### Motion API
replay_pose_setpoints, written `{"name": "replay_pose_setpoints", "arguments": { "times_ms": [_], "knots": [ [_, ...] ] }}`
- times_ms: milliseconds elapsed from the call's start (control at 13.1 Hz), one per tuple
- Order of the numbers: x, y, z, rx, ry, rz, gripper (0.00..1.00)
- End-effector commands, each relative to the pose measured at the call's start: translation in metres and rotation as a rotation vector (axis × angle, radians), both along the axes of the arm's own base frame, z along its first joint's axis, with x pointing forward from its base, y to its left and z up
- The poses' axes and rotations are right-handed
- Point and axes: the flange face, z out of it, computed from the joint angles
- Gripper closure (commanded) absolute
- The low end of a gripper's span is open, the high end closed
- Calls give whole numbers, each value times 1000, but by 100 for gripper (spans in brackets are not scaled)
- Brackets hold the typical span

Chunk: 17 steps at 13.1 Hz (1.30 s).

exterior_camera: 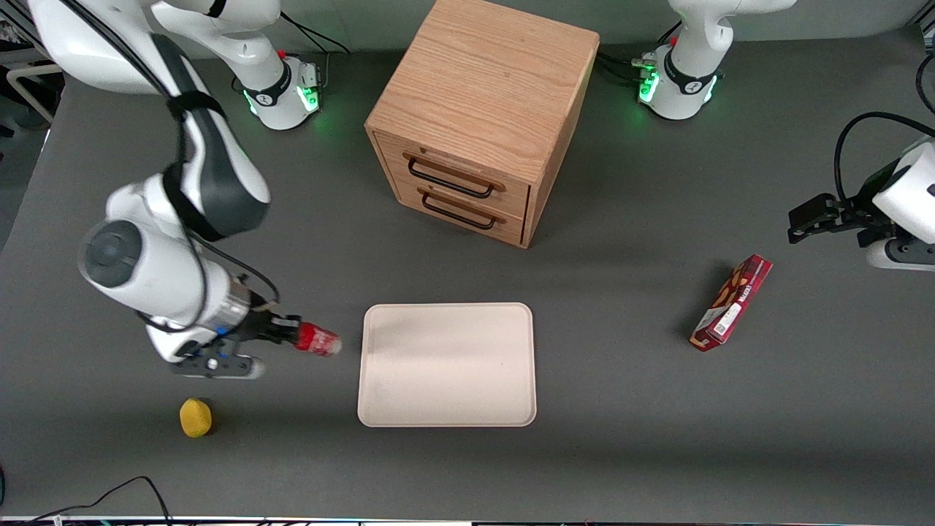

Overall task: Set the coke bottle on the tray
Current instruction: 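Carry the bottle with the right gripper to the tray's edge, then lower the bottle onto the tray and open the right gripper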

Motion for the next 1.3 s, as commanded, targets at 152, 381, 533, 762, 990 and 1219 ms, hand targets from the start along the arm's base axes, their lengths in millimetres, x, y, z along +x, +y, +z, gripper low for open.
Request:
{"name": "replay_pose_setpoints", "arguments": {
  "times_ms": [152, 381, 533, 762, 990, 1219],
  "knots": [
    [37, 68, -25, -92, -73, -39, 100],
    [54, 69, -50, -89, -127, -47, 100],
    [55, 80, -54, -78, -139, -38, 100],
    [52, 87, -53, -63, -134, -60, 100],
    [52, 93, -57, -42, -143, -70, 100],
    [55, 86, -81, -52, -117, -81, 100]
  ]
}}
